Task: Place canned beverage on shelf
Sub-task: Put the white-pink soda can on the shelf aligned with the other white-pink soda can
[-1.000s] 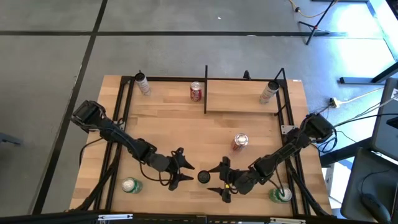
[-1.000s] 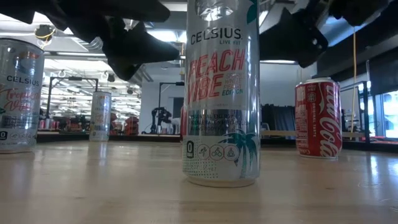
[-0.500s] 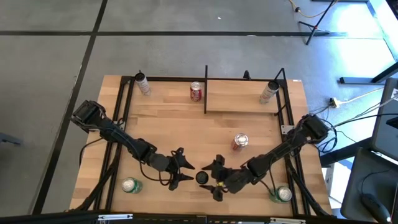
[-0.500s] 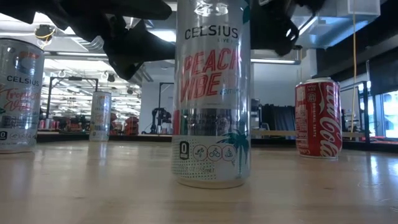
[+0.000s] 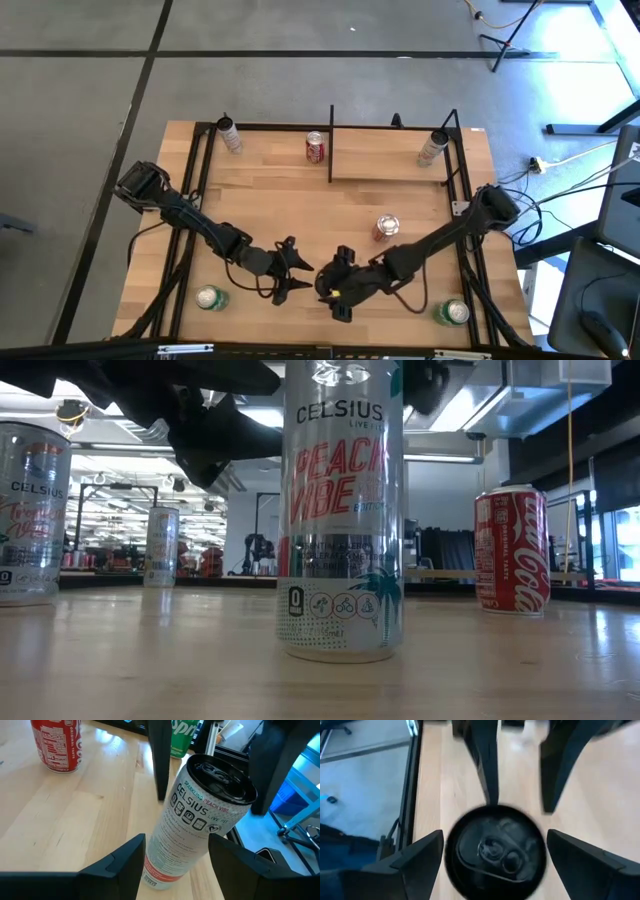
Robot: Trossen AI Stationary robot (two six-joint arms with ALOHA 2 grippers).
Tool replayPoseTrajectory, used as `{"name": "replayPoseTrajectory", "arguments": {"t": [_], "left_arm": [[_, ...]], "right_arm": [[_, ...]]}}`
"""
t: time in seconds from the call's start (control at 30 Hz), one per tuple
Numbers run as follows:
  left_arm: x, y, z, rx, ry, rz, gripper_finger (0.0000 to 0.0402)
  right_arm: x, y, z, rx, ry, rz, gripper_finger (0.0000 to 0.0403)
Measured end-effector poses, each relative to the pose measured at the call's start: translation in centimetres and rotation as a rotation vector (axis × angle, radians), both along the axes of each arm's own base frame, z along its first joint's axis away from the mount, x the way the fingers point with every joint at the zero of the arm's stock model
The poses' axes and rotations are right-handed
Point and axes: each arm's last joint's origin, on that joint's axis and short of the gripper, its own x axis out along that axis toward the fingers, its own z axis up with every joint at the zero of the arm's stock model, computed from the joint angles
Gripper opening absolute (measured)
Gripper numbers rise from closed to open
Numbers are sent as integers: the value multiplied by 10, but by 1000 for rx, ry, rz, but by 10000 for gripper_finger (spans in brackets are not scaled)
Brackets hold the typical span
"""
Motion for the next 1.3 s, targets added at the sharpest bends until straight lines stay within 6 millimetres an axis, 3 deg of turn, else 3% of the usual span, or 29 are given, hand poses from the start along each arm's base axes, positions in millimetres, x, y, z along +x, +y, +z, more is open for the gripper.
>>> {"name": "replayPoseTrajectory", "arguments": {"t": [0.2,0.43,0.57,0.67,0.83,1.0,1.3], "left_arm": [[0,0,0,-5,1,2,211],[-1,0,3,-18,1,-21,211],[-9,3,29,-79,-53,-29,211],[-20,9,50,-89,-69,-37,211],[-46,26,83,-81,-70,-10,211],[-69,48,106,-72,-71,42,211],[-87,84,120,-38,-57,128,211]], "right_arm": [[3,0,-5,26,12,-11,324],[2,-1,-3,17,7,-17,226],[-4,-4,7,21,9,-16,226],[-14,-10,32,38,-33,-22,226],[-44,-31,76,8,-66,-68,226],[-83,-67,114,-36,-56,-149,226],[-168,-135,153,-120,24,-388,226]]}}
